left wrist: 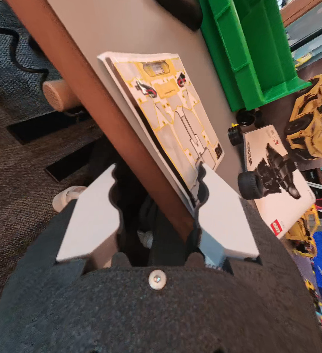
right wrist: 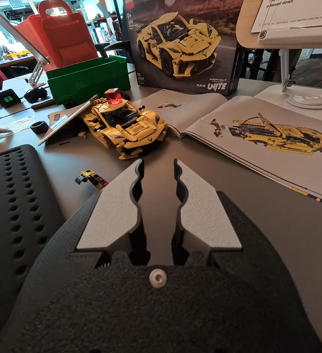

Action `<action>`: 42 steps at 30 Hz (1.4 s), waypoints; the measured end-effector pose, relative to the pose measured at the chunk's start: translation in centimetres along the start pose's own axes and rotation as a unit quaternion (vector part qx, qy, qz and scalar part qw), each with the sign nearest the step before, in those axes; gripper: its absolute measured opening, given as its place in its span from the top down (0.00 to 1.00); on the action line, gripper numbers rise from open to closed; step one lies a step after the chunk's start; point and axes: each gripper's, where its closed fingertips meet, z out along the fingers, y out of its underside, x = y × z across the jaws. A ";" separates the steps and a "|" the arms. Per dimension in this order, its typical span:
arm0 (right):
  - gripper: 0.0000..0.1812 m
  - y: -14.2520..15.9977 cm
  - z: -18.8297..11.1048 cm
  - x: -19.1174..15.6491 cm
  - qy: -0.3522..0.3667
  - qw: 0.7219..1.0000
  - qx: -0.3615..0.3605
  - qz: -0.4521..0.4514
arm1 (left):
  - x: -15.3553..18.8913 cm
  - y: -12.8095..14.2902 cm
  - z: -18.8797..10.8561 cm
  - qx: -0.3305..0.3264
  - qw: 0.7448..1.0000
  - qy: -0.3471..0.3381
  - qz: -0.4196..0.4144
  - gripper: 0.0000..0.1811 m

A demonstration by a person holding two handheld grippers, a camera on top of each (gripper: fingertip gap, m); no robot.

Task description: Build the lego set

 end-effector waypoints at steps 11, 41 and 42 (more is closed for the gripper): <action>0.73 6.1 3.4 -9.0 -0.231 0.926 -0.246 -0.168 | 0.8 0.6 -0.5 -0.028 0.998 0.050 -0.031 0.65; 0.97 3.0 4.6 -9.8 -0.106 0.819 -0.058 -0.561 | 0.5 -1.5 -4.6 -0.020 0.984 0.150 -0.089 0.91; 0.97 2.8 4.5 -9.9 -0.105 0.821 -0.052 -0.559 | 0.7 -1.6 -4.8 -0.020 0.984 0.157 -0.087 0.92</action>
